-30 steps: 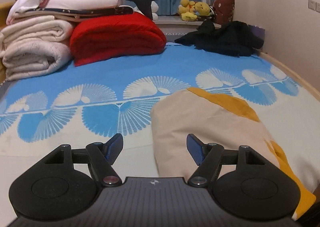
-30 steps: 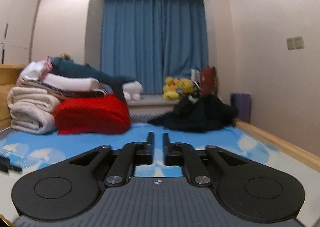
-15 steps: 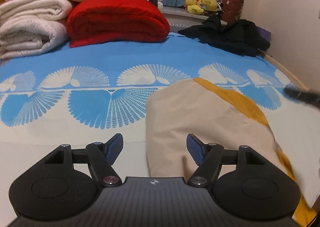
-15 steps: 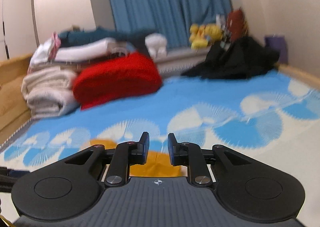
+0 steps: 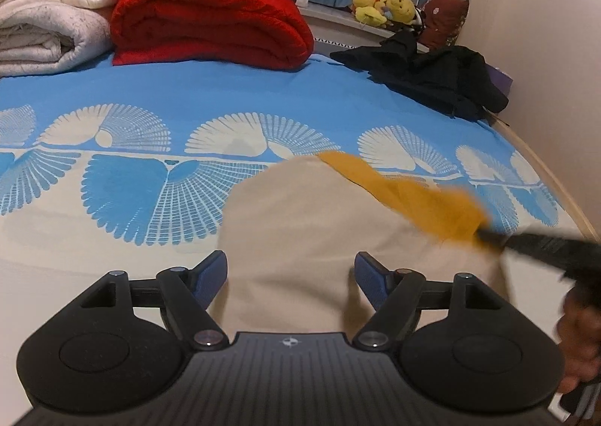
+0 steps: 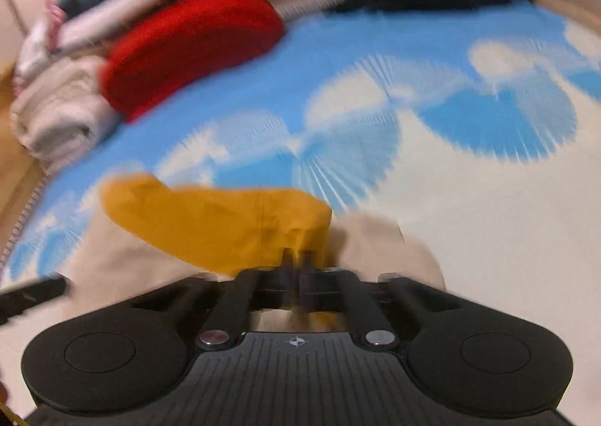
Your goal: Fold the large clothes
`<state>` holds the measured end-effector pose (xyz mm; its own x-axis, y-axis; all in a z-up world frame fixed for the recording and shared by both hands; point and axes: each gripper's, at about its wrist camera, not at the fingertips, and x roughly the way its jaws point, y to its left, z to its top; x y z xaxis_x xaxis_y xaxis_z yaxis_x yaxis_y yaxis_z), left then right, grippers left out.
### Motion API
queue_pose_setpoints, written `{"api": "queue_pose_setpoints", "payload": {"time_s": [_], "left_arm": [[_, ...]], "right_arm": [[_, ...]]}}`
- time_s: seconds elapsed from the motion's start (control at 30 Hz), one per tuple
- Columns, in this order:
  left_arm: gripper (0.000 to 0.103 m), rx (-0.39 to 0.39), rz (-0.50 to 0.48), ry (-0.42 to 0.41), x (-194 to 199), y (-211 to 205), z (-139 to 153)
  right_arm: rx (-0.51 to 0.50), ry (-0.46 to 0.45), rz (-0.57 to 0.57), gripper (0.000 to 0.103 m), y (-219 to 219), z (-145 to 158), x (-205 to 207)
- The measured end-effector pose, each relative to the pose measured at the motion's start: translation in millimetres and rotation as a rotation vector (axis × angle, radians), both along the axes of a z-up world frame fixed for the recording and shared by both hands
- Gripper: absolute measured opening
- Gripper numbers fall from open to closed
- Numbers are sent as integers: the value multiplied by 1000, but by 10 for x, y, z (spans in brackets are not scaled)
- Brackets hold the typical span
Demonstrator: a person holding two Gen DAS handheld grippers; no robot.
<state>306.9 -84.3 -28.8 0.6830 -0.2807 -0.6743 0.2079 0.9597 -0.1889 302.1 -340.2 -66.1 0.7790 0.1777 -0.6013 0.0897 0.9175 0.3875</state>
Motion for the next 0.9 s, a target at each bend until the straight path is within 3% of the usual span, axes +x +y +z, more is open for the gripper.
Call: {"api": "queue_pose_setpoints", "payload": {"time_s": [0.07,0.1,0.2,0.33,0.47,0.57,0.7,0.77,0.9], "left_arm": [[81,-2,0,2,33,-33,-18],[81,-2,0,4,48,-48,-28],[81,18,-2,39,111,-119,-141],[89,138,-31,169,189,-256,-497],[89,36,-15,220,204,-93,-512],[89,-58,-3,275,243,93,-522],[90,-218,41,372,353,323,-632],[91,-298,46,426,417,374,-733],[97,-366,39,471,507,346,-903]], "right_arm": [[56,-136,-15,0,-79,180,-99],[58,-153,-41,0,-138,229,-75],[-55,-15,-121,0,-186,68,-10],[-156,117,-118,0,-124,-162,98],[-194,211,-110,0,-72,-349,175],[-173,205,-122,6,-60,-352,128],[-111,156,-122,50,-162,-259,46],[-75,178,-111,51,-244,-277,-5],[39,290,-73,53,-443,-464,-88]]}}
